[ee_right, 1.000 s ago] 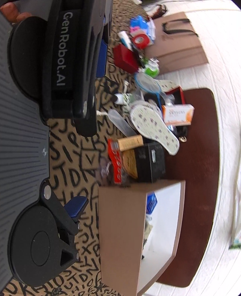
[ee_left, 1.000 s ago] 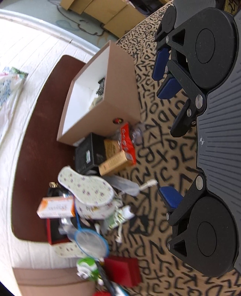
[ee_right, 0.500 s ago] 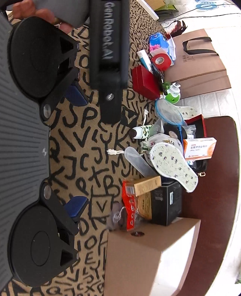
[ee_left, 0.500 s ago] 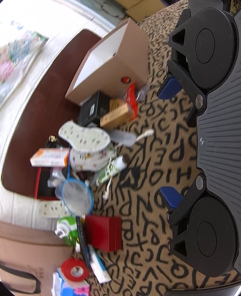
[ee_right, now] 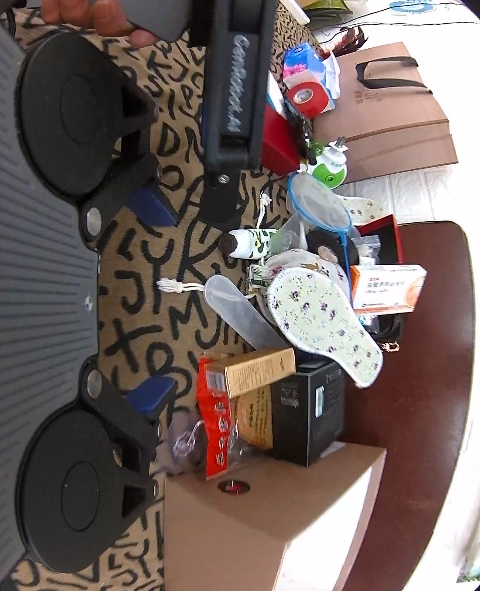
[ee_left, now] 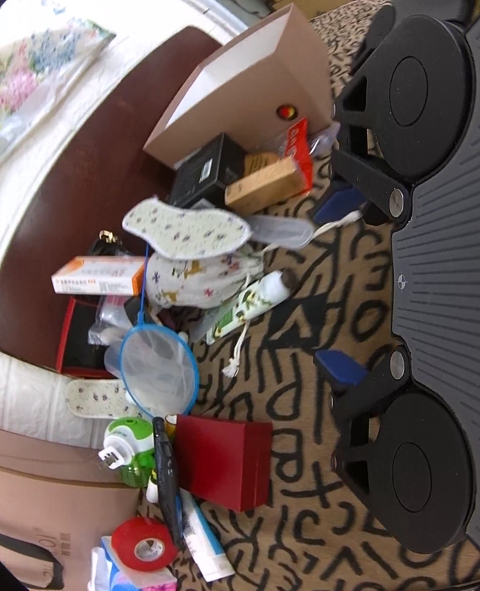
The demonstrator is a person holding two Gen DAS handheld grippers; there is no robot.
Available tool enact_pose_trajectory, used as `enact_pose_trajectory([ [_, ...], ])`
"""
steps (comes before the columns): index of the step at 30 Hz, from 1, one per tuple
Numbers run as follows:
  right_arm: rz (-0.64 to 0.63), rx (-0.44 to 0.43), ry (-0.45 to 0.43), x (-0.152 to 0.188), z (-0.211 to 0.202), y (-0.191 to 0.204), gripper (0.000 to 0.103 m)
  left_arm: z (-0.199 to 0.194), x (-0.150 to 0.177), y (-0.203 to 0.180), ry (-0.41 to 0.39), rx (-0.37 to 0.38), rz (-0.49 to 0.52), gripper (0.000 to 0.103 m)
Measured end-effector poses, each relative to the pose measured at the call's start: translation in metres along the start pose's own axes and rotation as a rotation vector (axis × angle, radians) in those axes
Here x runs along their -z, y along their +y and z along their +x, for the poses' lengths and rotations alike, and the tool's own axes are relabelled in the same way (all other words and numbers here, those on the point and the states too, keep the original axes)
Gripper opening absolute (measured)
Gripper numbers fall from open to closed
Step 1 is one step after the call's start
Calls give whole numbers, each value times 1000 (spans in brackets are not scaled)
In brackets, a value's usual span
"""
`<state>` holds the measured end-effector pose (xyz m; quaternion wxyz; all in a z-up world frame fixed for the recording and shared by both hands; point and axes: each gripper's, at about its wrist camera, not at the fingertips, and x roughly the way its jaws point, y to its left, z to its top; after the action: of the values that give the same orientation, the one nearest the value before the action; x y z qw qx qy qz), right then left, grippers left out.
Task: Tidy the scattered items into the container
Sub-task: 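Grasp the green avocado hand cream tube with left tool while right tool grasps the clear plastic tube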
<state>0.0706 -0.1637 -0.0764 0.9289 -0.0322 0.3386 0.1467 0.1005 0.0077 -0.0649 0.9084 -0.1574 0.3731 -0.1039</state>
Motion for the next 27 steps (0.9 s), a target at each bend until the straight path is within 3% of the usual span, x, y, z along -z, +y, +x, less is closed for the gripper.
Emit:
enact_pose_trajectory([
  [6,7,-12,4,-8,24,3,70,31,-15,10,42,-13,-48,67],
  [20,35,19,-9,-24,60,-1,56,74,-41,3,28,-21,-22,67],
  [24,32,37,-10,-25,64,-3,44,79,-40,-1,30,-38,14,43],
  [27,29,41,-6,-25,61,-5,37,77,-37,0,31,-42,19,34],
])
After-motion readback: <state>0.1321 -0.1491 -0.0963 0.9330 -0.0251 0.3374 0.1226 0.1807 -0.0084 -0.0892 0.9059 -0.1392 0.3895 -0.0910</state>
